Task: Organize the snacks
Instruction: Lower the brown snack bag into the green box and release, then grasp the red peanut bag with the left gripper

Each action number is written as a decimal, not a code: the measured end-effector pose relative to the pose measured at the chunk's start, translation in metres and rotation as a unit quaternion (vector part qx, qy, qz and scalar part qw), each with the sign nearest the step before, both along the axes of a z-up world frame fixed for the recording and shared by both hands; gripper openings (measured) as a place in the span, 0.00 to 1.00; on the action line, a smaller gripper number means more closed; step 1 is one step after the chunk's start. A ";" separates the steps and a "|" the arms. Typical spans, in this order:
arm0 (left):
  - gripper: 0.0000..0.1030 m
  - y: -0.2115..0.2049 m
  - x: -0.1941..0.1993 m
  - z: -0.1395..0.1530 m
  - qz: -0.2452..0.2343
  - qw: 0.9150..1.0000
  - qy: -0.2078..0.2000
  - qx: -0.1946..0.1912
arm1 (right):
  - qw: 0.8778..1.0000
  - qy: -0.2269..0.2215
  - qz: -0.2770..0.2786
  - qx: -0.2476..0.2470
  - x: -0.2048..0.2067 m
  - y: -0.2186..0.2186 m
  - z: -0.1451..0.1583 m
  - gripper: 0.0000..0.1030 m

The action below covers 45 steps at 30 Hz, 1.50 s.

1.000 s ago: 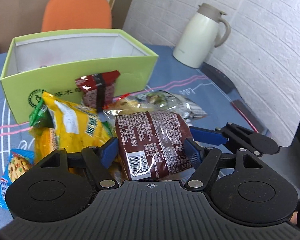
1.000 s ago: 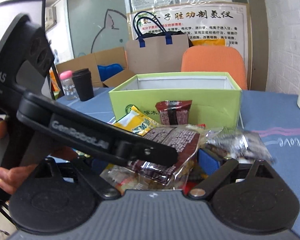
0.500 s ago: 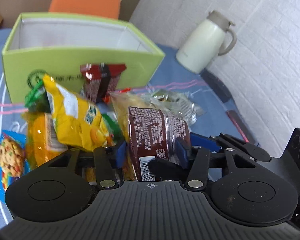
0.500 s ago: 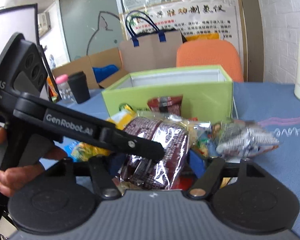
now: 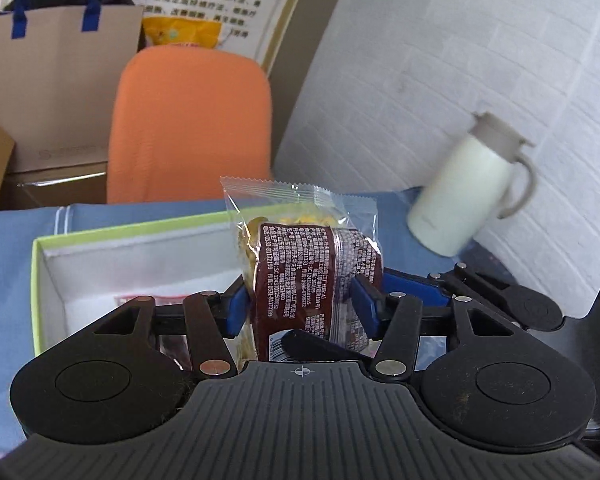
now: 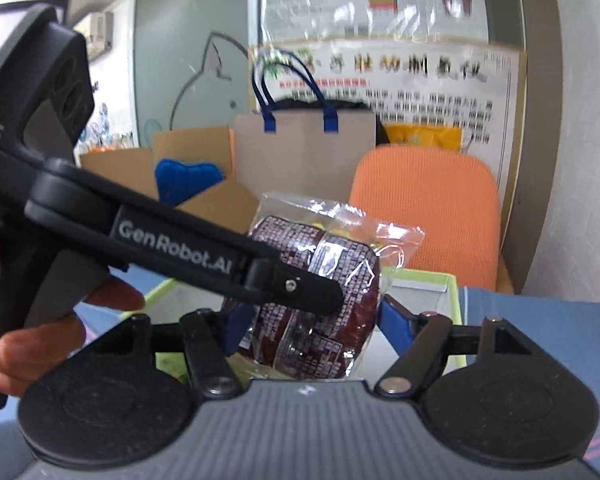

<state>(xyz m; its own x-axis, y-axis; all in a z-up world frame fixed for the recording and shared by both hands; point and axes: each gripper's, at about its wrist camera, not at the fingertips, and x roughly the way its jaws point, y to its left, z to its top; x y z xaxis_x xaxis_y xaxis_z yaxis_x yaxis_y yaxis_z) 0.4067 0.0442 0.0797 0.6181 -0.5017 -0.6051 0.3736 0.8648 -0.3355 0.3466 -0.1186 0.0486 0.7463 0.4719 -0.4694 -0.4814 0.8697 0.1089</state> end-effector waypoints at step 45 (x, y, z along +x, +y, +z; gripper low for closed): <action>0.55 -0.002 -0.237 -0.105 -0.046 0.996 0.072 0.038 | 0.995 0.095 0.004 0.023 -0.259 -0.029 -0.080 0.90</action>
